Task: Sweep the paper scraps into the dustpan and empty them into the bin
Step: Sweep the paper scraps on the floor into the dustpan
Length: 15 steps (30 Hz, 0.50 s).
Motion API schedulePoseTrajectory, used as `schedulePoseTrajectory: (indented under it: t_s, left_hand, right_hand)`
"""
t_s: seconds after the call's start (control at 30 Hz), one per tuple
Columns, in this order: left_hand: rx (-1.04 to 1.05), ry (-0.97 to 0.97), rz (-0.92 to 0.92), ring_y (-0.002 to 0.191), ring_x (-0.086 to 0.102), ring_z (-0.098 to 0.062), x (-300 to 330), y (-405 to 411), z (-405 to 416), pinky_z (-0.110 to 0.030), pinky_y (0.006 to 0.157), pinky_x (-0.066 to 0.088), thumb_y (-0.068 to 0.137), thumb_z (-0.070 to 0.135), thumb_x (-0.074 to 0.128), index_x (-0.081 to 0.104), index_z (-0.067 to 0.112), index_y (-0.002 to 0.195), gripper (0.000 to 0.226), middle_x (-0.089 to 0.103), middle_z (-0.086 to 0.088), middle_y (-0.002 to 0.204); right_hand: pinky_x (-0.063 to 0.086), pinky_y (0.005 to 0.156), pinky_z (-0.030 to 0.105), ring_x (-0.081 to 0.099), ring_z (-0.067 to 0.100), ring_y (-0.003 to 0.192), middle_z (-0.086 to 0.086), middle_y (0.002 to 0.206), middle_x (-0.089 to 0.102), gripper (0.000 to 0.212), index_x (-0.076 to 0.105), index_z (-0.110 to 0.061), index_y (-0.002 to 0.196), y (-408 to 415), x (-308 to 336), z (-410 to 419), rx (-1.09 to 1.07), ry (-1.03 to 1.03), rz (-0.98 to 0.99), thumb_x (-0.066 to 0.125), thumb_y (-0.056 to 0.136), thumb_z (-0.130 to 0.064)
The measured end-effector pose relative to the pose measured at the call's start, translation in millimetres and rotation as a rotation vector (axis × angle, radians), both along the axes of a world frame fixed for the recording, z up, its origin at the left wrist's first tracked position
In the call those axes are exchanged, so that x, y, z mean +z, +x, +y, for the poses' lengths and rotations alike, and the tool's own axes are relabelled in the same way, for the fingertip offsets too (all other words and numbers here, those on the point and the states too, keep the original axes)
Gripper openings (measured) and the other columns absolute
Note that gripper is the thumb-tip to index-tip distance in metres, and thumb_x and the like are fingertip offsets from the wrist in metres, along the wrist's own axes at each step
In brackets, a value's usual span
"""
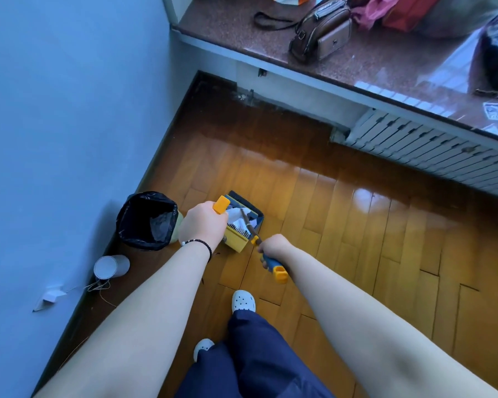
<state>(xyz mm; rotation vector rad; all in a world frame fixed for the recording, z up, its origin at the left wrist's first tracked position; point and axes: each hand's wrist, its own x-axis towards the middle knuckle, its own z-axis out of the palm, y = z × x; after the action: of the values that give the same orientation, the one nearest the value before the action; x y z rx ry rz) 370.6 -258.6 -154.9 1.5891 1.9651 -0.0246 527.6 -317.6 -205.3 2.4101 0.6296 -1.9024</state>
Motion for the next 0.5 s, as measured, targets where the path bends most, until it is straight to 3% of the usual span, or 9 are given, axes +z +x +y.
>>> schedulePoseTrajectory:
  t_s: [0.07, 0.2, 0.3, 0.4, 0.5]
  left_hand:
    - [-0.01, 0.001, -0.012, 0.06, 0.055, -0.019, 0.7, -1.3, -3.5, -0.024, 0.053, 0.043, 0.095, 0.04, 0.056, 0.067, 0.021, 0.082, 0.025, 0.061, 0.004, 0.07]
    - [-0.019, 0.008, -0.03, 0.064, 0.06, -0.023, 0.8, -9.1, -16.6, -0.03, 0.059, 0.051, 0.094, 0.037, 0.056, 0.066, 0.019, 0.08, 0.025, 0.063, 0.002, 0.068]
    - [-0.03, 0.014, -0.039, 0.066, 0.061, -0.025, 1.6, -19.5, -30.2, -0.031, 0.061, 0.055, 0.095, 0.04, 0.056, 0.064, 0.021, 0.078, 0.027, 0.063, 0.002, 0.069]
    - [-0.035, 0.045, -0.056, 0.069, 0.06, -0.025, 2.5, -28.9, -41.7, -0.029, 0.062, 0.053, 0.095, 0.042, 0.057, 0.058, 0.027, 0.079, 0.022, 0.061, 0.004, 0.07]
    - [-0.056, 0.068, -0.067, 0.072, 0.061, -0.025, 0.4, -40.9, -53.8, -0.029, 0.062, 0.05, 0.096, 0.045, 0.056, 0.061, 0.03, 0.086, 0.019, 0.063, 0.002, 0.076]
  right_hand:
    - [0.05, 0.056, 0.032, 0.053, 0.021, 0.055, 0.012, 0.071, 0.055, 0.012, 0.055, -0.007, 0.086, 2.0, 11.4, -11.1, -0.094, -0.029, 0.063, 0.053, 0.098, -0.008]
    - [0.047, 0.047, 0.027, 0.052, 0.02, 0.05, 0.013, 0.07, 0.054, 0.009, 0.055, -0.005, 0.09, 11.6, 20.7, -33.5, -0.173, -0.022, 0.102, 0.054, 0.097, -0.009]
    - [0.048, 0.05, 0.029, 0.052, 0.021, 0.052, 0.013, 0.071, 0.054, 0.012, 0.054, -0.005, 0.086, 7.7, 21.4, -51.2, -0.169, -0.017, 0.091, 0.055, 0.097, -0.01]
    - [0.051, 0.063, 0.035, 0.052, 0.022, 0.055, 0.014, 0.071, 0.055, 0.017, 0.052, -0.007, 0.081, -2.7, 18.0, -67.8, -0.158, -0.004, 0.073, 0.054, 0.098, -0.007]
    - [0.051, 0.06, 0.034, 0.053, 0.022, 0.053, 0.015, 0.076, 0.056, 0.01, 0.053, -0.006, 0.087, -14.5, 19.4, -84.6, -0.192, 0.027, 0.048, 0.057, 0.096, -0.009]
